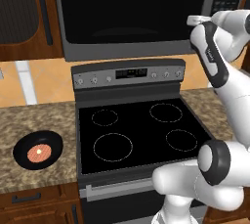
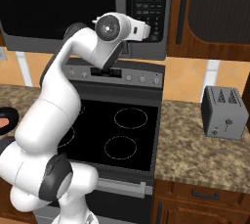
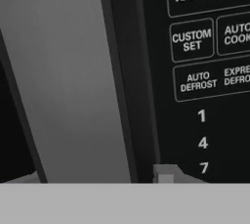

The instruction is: Open the microwave, place the bowl with waffle inside the microwave, then close the microwave door and turn it on.

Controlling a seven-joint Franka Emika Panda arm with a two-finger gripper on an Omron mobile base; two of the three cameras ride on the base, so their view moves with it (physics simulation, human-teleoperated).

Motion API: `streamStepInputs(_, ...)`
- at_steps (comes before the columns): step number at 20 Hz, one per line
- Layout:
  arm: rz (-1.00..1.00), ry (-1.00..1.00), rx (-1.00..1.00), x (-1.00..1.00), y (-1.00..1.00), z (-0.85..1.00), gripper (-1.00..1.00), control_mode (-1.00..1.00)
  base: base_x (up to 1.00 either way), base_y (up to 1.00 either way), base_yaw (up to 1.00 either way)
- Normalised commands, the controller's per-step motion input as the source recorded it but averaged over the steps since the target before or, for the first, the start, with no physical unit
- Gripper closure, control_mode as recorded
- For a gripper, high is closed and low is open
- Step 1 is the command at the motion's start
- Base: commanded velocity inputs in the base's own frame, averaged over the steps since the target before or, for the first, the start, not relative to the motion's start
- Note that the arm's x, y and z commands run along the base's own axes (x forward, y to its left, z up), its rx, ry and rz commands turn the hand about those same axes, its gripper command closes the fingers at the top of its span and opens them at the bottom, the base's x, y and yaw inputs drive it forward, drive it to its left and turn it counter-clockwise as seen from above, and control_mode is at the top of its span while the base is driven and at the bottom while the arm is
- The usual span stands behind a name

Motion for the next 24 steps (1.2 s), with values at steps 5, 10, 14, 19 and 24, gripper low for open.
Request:
streamStepInputs(5,-0.02,0.00,-0.01,-0.92,0.01,0.11,1.00,-1.00,0.00,0.00,0.00)
streamStepInputs(10,-0.11,0.00,-0.05,-1.00,0.04,0.16,1.00,-1.00,0.00,0.00,0.00)
streamStepInputs(14,-0.25,0.02,-0.05,-1.00,0.12,0.08,1.00,-1.00,0.00,0.00,0.00)
streamStepInputs(19,-0.22,0.01,-0.09,-1.00,0.06,0.05,1.00,-1.00,0.00,0.00,0.00)
streamStepInputs(24,-0.16,-0.13,-0.18,-1.00,0.41,0.00,1.00,-1.00,0.00,0.00,0.00)
